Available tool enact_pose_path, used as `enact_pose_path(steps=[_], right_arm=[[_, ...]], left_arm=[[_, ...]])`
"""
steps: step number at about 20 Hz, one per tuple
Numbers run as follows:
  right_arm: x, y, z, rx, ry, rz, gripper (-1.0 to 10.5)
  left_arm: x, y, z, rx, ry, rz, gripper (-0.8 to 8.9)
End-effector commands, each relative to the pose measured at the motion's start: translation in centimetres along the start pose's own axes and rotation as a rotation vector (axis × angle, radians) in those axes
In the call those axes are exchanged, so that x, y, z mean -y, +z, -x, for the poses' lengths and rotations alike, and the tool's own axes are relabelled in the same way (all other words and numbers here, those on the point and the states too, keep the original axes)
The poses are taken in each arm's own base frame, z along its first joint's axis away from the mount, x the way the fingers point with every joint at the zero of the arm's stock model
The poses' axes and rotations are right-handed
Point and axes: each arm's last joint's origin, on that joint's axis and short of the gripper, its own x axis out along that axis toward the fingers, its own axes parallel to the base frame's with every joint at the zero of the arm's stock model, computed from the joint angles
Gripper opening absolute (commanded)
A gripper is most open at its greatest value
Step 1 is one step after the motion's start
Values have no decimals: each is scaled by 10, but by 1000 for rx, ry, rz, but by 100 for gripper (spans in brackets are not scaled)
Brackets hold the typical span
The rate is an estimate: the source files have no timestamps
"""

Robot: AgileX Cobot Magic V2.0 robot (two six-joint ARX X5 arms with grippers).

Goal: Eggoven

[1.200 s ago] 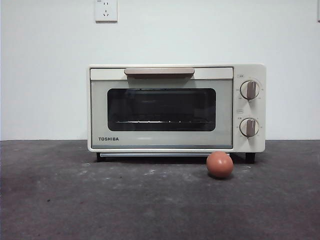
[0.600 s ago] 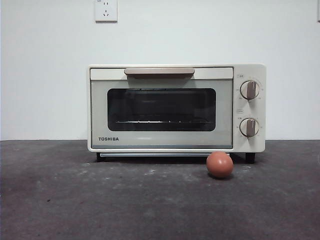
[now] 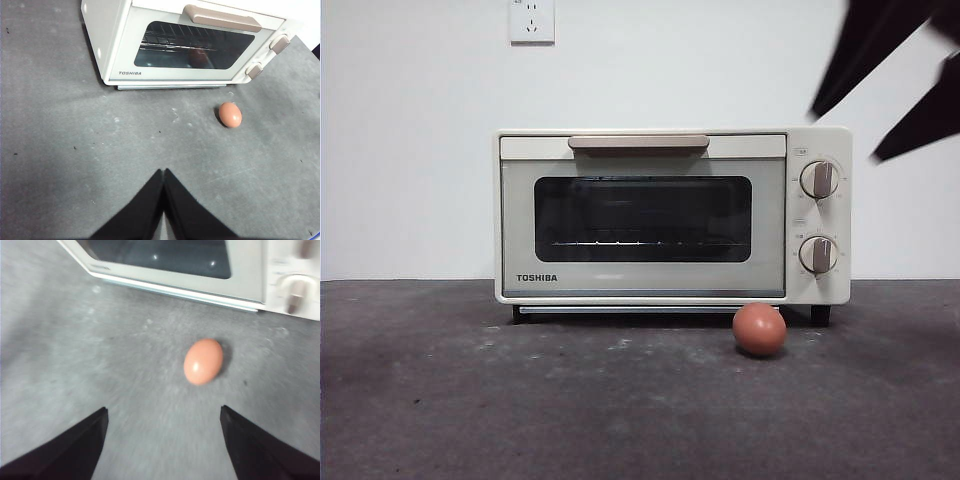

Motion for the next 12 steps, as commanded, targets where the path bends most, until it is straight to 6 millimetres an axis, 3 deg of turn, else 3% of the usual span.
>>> enact_pose_path(steps=[1,6,12], right_arm=[[-4,8,-27,-7,-39,-26,358],[-3,3,-86,-48,-177,-14,358],[6,5,-131,-117,-231,-21,358]], left_arm=[[3,6,3,24,-9,-22,7],[3,6,3,23,-9,-21,7],[2,6,2,18,-8,-18,7]])
